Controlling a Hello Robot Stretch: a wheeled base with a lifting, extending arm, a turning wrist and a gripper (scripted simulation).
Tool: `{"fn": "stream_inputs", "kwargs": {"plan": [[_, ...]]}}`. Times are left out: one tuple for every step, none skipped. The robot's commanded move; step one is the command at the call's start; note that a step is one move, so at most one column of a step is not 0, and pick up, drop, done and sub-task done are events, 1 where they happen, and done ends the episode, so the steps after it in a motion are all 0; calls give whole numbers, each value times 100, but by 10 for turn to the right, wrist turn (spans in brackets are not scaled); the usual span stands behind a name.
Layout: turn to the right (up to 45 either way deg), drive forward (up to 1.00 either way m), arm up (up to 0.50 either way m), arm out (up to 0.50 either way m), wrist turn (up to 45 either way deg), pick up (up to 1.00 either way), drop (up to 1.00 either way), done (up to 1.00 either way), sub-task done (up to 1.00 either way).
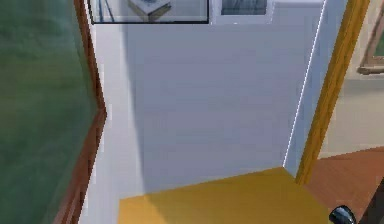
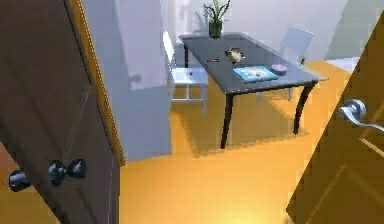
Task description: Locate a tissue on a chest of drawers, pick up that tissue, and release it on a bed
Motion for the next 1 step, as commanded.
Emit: {"fn": "stream_inputs", "kwargs": {"plan": [[0, 45, 0, 0, 0, 0, 0, 0, 0]]}}
